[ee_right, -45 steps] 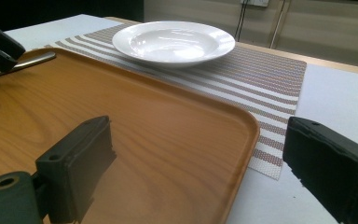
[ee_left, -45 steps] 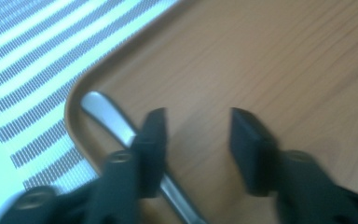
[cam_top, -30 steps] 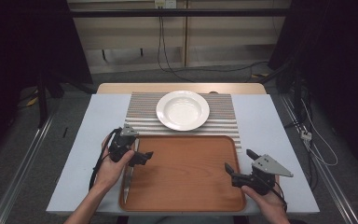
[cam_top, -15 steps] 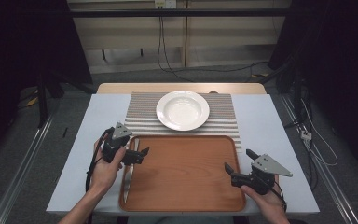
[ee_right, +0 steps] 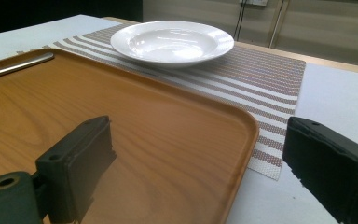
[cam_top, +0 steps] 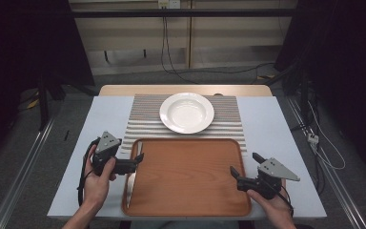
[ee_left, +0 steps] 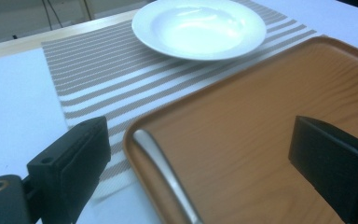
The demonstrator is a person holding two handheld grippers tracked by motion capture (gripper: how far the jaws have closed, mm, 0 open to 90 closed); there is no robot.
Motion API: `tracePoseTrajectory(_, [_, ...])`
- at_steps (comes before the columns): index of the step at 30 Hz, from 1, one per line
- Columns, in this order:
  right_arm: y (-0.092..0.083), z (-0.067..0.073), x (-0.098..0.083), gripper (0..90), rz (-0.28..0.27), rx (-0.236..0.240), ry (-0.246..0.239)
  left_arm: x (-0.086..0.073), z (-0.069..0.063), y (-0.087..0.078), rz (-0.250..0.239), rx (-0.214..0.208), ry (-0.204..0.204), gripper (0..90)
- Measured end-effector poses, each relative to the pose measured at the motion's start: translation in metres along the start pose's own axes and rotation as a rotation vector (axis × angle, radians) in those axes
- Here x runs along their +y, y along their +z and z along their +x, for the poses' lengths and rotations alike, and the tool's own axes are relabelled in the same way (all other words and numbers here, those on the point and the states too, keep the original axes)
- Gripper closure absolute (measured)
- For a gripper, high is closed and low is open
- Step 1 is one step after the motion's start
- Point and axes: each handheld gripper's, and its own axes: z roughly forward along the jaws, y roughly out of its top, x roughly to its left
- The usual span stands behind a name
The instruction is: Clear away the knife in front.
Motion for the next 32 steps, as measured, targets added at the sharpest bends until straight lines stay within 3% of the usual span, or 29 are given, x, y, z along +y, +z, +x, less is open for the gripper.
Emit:
tracePoseTrajectory(8, [0.000,0.000,0.000,8.4,0.000,-0.004,0.000,-0.019,-0.003,-0.008,0.016,0.016,0.023,5.8])
tracePoseTrajectory(11, [0.000,0.000,0.000,8.4,0.001,-0.005,-0.001,-0.026,-0.003,-0.010,0.000,0.046,-0.008,5.8])
tracePoseTrajectory(16, [0.000,0.000,0.000,8.4,0.002,-0.004,0.001,-0.031,-0.004,-0.015,-0.027,0.056,-0.016,5.8])
tracePoseTrajectory(23, [-0.002,0.000,0.000,8.4,-0.001,-0.003,-0.004,-0.043,-0.008,-0.012,-0.015,0.021,-0.018,5.5])
tracePoseTrajectory(26, [-0.003,-0.001,-0.001,8.4,0.000,-0.011,-0.003,-0.043,-0.007,-0.013,-0.029,0.027,-0.013,5.5])
tracePoseTrajectory(32, [-0.002,-0.002,-0.001,8.4,0.005,-0.009,-0.001,-0.043,-0.003,-0.015,-0.058,0.043,-0.042,5.4])
